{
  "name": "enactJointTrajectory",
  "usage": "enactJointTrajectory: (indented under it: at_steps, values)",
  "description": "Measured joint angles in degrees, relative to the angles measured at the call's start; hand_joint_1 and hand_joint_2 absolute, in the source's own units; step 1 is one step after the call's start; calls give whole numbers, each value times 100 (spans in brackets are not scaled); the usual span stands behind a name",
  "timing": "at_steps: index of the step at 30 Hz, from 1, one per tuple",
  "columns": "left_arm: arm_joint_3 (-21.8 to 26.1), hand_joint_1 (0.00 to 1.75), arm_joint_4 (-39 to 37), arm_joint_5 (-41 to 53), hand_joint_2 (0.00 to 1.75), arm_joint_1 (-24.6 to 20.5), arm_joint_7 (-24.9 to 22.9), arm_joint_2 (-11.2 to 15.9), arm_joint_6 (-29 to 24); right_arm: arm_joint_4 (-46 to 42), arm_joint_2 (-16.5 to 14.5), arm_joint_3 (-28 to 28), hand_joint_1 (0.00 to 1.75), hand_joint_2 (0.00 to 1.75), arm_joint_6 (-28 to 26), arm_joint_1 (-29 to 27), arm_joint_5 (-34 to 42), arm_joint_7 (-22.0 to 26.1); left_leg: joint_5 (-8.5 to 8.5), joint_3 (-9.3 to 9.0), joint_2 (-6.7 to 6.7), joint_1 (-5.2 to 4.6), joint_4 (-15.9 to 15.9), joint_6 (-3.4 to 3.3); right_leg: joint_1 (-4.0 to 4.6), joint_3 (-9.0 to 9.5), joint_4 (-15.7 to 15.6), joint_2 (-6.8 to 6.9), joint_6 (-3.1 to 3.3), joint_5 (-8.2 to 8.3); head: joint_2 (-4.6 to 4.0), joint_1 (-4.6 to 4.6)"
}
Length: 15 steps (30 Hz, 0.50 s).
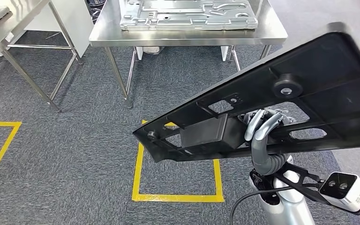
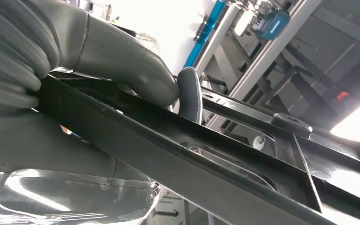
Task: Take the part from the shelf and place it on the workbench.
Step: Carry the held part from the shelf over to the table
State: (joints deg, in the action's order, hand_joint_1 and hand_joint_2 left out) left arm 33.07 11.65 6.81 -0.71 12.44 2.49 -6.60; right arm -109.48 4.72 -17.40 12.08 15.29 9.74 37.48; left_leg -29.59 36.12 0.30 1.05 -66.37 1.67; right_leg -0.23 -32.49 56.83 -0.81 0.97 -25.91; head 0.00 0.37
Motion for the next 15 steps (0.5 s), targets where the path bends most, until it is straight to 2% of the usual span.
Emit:
enactJointTrajectory:
  at_steps: [1, 2, 3, 6, 7, 8, 10, 11, 12, 13, 14, 15]
  values:
    - [3, 0, 0, 13, 175, 0, 3, 3, 4, 5, 0, -10, 175, 175, -6, 3, -2, -4, 164, -179, -18, -9, 406, -32, 14, 8, 17, -15, -17, -17, 0, 1]
    - [8, 0, 0, 22, 175, -2, 5, 7, 7, 10, 0, -17, 175, 175, -12, 6, -4, -8, 259, -307, -36, -19, 694, -62, 23, 9, 29, -26, -41, -29, 0, 2]
    - [12, 0, 0, 32, 175, -4, 7, 9, 9, 15, 0, -22, 175, 175, -18, 6, -5, -9, 282, -373, -51, -31, 844, -91, 29, 3, 36, -34, -67, -37, 0, 2]
    - [21, 0, 0, 45, 175, -3, 9, 10, 21, 27, 1, -27, 175, 175, -32, 7, -6, -10, 271, -401, -50, -30, 906, -174, 22, -3, 49, -41, -161, -57, 0, 2]
    - [22, 0, 0, 50, 175, -3, 10, 9, 29, 28, 1, -29, 175, 175, -39, 11, -6, -9, 277, -413, -43, -18, 928, -210, 18, -45, 151, -28, -189, -126, 0, 9]
    - [23, 0, 1, 57, 175, -5, 13, 8, 37, 28, 2, -33, 175, 175, -50, 15, -6, -5, 281, -426, -36, -3, 948, -242, 13, -146, 372, -14, -214, -250, 0, 15]
    - [24, 0, 1, 78, 175, -8, 17, 7, 44, 32, 2, -39, 175, 175, -74, 14, -6, 1, 264, -437, -19, -3, 954, -284, -9, -543, 1147, 12, -252, -605, 0, 26]
    - [24, 0, 1, 87, 175, -6, 17, 7, 44, 35, 3, -42, 175, 175, -82, 8, -8, 3, 253, -443, -13, -6, 951, -288, -19, -755, 1528, 16, -270, -726, 0, 25]
    - [24, 0, 0, 95, 175, -3, 18, 7, 45, 39, 3, -44, 175, 175, -87, 3, -9, 3, 239, -455, -8, -8, 950, -287, -28, -897, 1747, 19, -282, -746, 0, 26]
    - [24, 0, 0, 100, 175, -1, 18, 7, 47, 41, 4, -46, 175, 175, -90, 0, -11, 3, 222, -476, -5, -8, 948, -280, -36, -926, 1744, 24, -286, -652, 0, 26]
    - [24, 0, 0, 105, 175, -1, 18, 6, 49, 42, 4, -49, 175, 175, -93, 0, -15, 3, 199, -509, -5, -8, 947, -269, -44, -828, 1490, 34, -282, -451, 0, 27]
    - [24, 0, 0, 111, 175, -1, 20, 5, 53, 42, 5, -52, 175, 175, -98, 3, -21, 3, 169, -551, -6, -8, 947, -253, -48, -633, 1056, 54, -266, -198, 0, 27]
